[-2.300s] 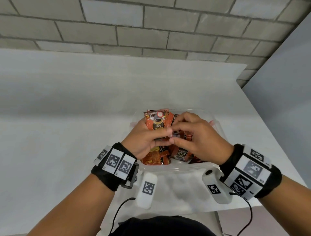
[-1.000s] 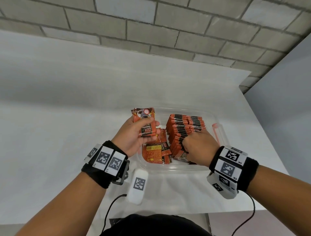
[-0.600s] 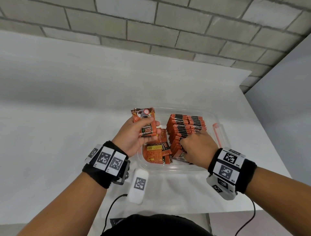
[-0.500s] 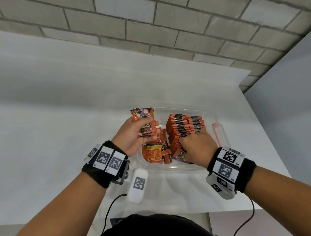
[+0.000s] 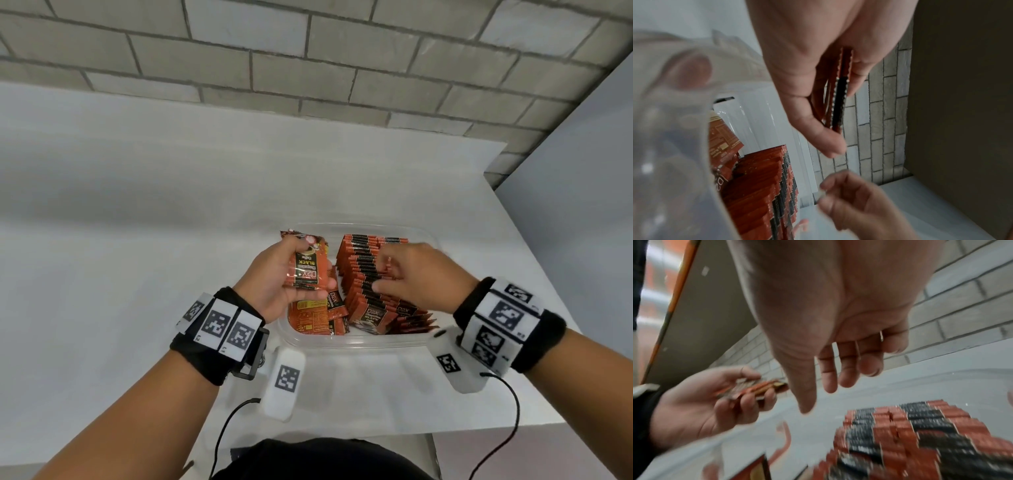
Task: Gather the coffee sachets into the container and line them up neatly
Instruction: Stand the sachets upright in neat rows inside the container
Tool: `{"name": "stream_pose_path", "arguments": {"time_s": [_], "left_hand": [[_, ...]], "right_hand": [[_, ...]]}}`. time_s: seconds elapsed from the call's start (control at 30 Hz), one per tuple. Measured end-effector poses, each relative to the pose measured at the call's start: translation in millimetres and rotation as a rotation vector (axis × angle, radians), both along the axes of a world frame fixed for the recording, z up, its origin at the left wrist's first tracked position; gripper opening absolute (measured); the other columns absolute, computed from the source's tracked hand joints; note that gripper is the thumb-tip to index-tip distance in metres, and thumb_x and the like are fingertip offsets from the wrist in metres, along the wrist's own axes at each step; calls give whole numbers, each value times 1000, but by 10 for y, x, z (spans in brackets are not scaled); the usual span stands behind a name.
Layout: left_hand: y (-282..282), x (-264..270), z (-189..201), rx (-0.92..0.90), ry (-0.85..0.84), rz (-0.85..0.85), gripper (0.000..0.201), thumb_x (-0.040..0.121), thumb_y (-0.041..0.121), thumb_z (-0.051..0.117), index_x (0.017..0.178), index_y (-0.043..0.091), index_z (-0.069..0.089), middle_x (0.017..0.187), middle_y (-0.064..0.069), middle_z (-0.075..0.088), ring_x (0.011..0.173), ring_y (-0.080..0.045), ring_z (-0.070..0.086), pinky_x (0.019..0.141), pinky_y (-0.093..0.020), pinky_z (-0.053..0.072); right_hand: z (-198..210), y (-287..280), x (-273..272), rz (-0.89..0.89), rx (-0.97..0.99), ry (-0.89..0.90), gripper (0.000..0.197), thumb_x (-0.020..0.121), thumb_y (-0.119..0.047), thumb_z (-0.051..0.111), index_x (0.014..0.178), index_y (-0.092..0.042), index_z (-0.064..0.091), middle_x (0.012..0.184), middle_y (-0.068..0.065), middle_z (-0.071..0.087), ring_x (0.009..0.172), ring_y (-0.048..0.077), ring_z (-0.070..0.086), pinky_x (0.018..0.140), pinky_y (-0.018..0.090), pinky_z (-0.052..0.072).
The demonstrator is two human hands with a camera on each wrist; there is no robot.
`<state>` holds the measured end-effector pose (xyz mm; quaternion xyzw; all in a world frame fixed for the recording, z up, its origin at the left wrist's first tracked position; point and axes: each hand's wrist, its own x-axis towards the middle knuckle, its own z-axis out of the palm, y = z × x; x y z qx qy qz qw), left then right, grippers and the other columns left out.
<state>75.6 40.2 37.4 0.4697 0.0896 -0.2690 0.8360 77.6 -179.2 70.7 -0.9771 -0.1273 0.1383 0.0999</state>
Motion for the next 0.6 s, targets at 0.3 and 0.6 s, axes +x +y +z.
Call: {"name": "stream_pose_path", "arguments": {"time_s": [0.3,0.6], "left_hand": [[-265,-96,98,90,-165,-120,41,74,25,67,112,12,60,94,-7,71,78,-19,69,50,-26,56],[-286,-61,66,-40,-13,6,43,75,47,60,100,13,63,89,-12,65,75,-22,63,64,-34,55]], "right_hand": [[191,78,-24,-161,685,108,25,82,-26,71,105,-29,64,83,-4,70,82,18,67,83,38,54],[133,41,-170,0,714,-372,15,80,-15,74,76,-19,59,80,-11,58,74,7,55,69,22,45]]}}
